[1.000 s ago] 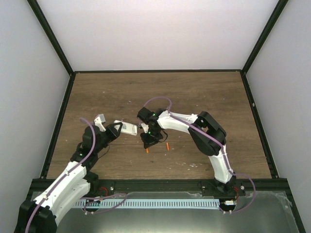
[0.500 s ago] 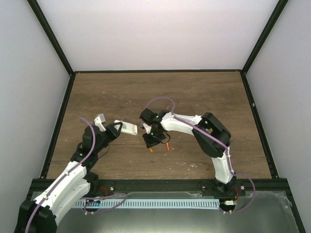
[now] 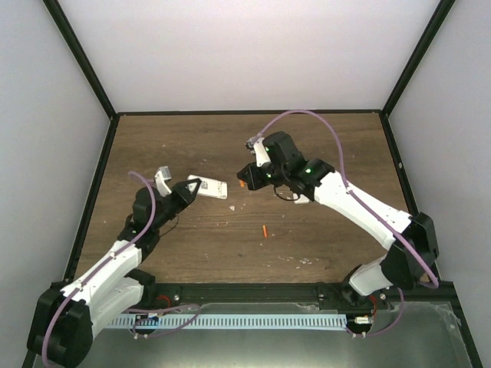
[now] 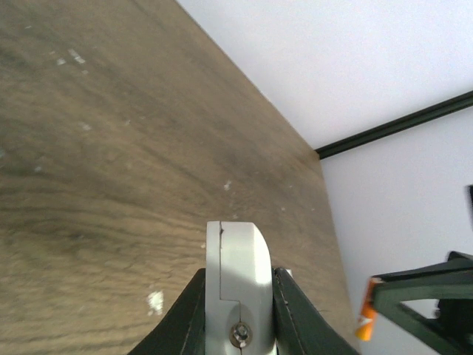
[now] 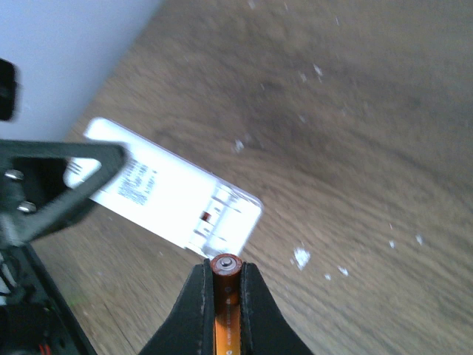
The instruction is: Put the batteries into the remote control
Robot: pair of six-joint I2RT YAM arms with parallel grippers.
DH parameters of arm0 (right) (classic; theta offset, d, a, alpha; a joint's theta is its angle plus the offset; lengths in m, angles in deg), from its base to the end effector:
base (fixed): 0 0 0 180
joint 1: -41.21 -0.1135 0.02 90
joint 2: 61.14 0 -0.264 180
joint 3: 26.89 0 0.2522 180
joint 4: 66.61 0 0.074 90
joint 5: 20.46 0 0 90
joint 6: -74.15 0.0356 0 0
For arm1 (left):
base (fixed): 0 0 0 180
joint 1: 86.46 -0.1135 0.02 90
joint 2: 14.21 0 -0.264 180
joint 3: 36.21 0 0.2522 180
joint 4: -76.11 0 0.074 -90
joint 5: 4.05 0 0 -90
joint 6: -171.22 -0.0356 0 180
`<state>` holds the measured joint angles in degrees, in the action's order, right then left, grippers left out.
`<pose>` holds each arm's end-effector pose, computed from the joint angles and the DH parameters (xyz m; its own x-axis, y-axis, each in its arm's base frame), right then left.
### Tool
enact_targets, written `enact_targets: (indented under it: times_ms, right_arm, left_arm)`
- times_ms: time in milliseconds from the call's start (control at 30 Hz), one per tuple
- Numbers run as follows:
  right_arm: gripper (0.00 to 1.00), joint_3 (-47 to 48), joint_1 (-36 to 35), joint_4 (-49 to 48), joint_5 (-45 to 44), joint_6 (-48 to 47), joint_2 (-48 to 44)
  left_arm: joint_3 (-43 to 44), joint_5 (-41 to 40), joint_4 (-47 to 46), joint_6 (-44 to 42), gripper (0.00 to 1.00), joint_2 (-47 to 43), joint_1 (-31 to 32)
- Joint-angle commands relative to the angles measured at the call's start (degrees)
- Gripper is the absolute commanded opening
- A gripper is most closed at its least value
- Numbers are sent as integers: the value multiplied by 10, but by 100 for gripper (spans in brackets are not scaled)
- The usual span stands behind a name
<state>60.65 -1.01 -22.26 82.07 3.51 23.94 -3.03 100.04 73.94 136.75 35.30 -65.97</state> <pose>0.2394 0.2277 0.3147 -0.7236 -0.2196 -0.6543 -0.5678 0.7284 0.3834 0.1804 -0.0767 0.2168 -0.5919 -0.6324 -0.4997 0.1284 0.5380 -0.8331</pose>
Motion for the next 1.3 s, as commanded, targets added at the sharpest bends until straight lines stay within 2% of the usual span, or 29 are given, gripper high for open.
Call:
enact_targets:
  times_ms: [0, 333, 767, 1267]
  right_arm:
    - [1, -7, -2, -79, 12, 14, -30]
    - [1, -22, -3, -156, 37, 54, -40]
    - [1, -22, -2, -199, 51, 62, -28]
    - [1, -39, -5, -204, 24, 57, -21]
  left_arm:
    - [17, 36, -142, 52, 0, 25, -4]
    - [-22, 28, -308, 164, 0, 53, -2]
    - [-20, 33, -337, 179, 0, 50, 6]
    - [-24, 29, -339, 172, 0, 37, 5]
